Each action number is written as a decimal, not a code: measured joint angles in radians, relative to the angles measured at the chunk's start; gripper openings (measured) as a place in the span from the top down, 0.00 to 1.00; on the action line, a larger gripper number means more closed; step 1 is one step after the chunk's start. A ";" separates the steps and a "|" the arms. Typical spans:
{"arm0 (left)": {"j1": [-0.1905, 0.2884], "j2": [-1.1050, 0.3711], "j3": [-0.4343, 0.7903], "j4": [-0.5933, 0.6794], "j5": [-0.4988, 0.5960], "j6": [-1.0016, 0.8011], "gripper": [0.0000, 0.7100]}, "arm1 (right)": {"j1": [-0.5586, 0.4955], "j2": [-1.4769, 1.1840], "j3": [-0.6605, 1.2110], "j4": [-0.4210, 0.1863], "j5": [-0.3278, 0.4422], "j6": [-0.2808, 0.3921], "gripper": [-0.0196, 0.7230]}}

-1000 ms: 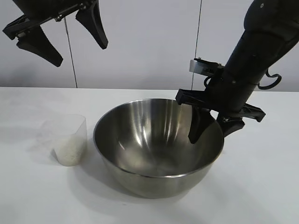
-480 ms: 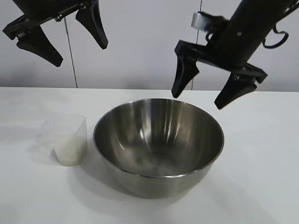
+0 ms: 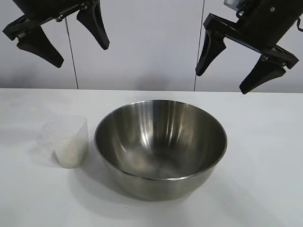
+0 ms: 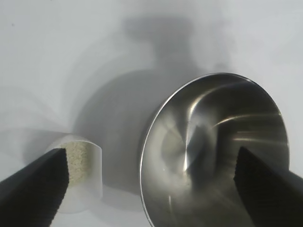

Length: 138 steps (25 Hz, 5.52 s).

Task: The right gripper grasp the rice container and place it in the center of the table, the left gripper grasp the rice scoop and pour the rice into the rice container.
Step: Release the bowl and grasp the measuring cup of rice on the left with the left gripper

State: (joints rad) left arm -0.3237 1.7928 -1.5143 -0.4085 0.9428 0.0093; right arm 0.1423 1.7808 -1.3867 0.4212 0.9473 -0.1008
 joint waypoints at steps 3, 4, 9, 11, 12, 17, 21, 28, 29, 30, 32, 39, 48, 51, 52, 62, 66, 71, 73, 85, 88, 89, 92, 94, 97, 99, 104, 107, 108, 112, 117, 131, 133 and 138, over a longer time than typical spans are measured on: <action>0.000 0.000 0.000 0.000 0.000 0.000 0.03 | -0.001 0.000 0.000 0.003 0.000 0.000 0.10; 0.000 0.000 0.000 0.000 0.000 0.000 0.03 | -0.001 0.000 0.000 0.003 0.000 0.000 0.10; 0.000 0.000 0.000 0.000 0.000 0.000 0.03 | -0.001 0.000 0.000 0.003 0.000 0.000 0.10; 0.000 0.000 0.000 0.000 0.000 0.000 0.03 | -0.001 0.000 0.000 0.003 0.000 0.000 0.10; 0.000 0.000 0.000 0.000 0.000 0.000 0.03 | -0.001 0.000 0.000 0.003 0.000 0.000 0.10; 0.000 0.000 0.000 0.000 0.000 0.000 0.03 | -0.001 0.000 0.000 0.003 0.000 0.000 0.10; 0.000 0.000 0.000 0.000 0.000 0.000 0.03 | -0.001 0.000 0.000 -0.008 0.001 0.000 0.10; 0.000 -0.001 0.000 0.021 -0.022 0.016 0.03 | -0.001 0.000 0.000 -0.009 0.003 0.000 0.10; 0.000 -0.005 0.000 0.041 -0.035 0.016 0.04 | -0.001 0.000 0.000 -0.010 0.003 0.000 0.10; 0.000 -0.014 0.001 0.069 -0.053 0.016 0.04 | -0.001 0.000 0.000 -0.011 0.003 0.000 0.10; 0.000 -0.048 0.022 0.135 -0.124 0.014 0.06 | -0.001 0.000 0.000 -0.012 0.003 0.000 0.10; 0.000 -0.312 0.376 0.318 -0.628 0.003 0.08 | -0.001 0.000 0.000 -0.020 0.003 0.000 0.10; 0.000 -0.433 1.053 0.335 -1.592 0.079 0.08 | -0.001 0.000 0.000 -0.035 0.003 0.000 0.10; 0.000 -0.430 1.200 0.335 -1.828 0.163 0.08 | -0.001 0.000 0.000 -0.039 0.003 0.000 0.10; 0.000 -0.419 1.232 0.334 -1.874 0.191 0.08 | -0.001 0.000 0.000 -0.039 0.003 0.000 0.10; 0.000 -0.108 1.386 0.262 -2.076 0.231 0.08 | -0.001 0.000 0.000 -0.040 0.003 0.000 0.10; 0.000 0.001 1.380 0.255 -2.076 0.231 0.08 | -0.001 0.000 0.000 -0.040 0.003 0.000 0.10; 0.000 0.088 1.339 0.246 -2.082 0.231 0.08 | -0.001 0.000 0.000 -0.040 0.003 0.000 0.10; 0.000 0.122 1.317 0.244 -2.087 0.231 0.08 | -0.001 0.000 0.000 -0.040 0.003 0.000 0.10; 0.000 0.206 1.216 0.237 -2.095 0.231 0.08 | -0.001 0.000 0.000 -0.043 0.003 0.000 0.10; 0.000 0.206 1.193 0.237 -2.095 0.231 0.08 | -0.001 0.000 0.000 -0.044 0.003 0.000 0.10; 0.000 0.206 1.184 0.237 -2.095 0.231 0.08 | -0.001 0.000 0.000 -0.044 0.003 0.000 0.10; 0.000 0.207 1.158 0.237 -2.095 0.230 0.08 | -0.001 0.000 0.000 -0.045 0.003 0.000 0.10; 0.000 0.207 1.144 0.237 -2.095 0.230 0.08 | -0.001 0.000 0.000 -0.046 0.003 0.000 0.10; 0.000 0.207 1.130 0.237 -2.095 0.230 0.08 | -0.001 0.000 0.000 -0.046 0.003 0.000 0.10; 0.000 0.207 1.128 0.237 -2.095 0.230 0.08 | -0.001 0.000 0.000 -0.046 0.003 0.000 0.10; 0.000 0.210 1.128 0.237 -2.095 0.230 0.08 | -0.001 0.000 0.000 -0.047 0.002 0.000 0.10; 0.000 0.247 1.128 0.240 -2.098 0.228 0.08 | -0.001 0.000 0.000 -0.048 0.000 0.000 0.10; 0.000 0.268 1.128 0.245 -2.098 0.225 0.08 | -0.001 0.000 0.000 -0.048 0.000 0.000 0.10; 0.000 0.316 1.128 0.261 -2.094 0.181 0.08 | -0.001 0.000 0.000 -0.048 0.000 0.000 0.10; 0.000 0.327 1.119 0.261 -2.096 0.158 0.08 | -0.001 0.000 0.000 -0.048 -0.003 0.000 0.10; 0.000 0.355 1.058 0.260 -2.096 0.138 0.08 | -0.001 0.000 0.000 -0.047 -0.011 0.000 0.10; 0.000 0.355 1.056 0.260 -2.095 0.138 0.08 | -0.001 0.000 0.000 -0.047 -0.012 0.000 0.10; 0.000 0.343 1.049 0.260 -2.094 0.136 0.08 | -0.001 0.000 0.000 -0.047 -0.025 0.000 0.10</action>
State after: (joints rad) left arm -0.3237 2.1354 -0.4649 -0.1486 -1.1512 0.1449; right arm 0.1413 1.7808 -1.3867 0.3739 0.9220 -0.1008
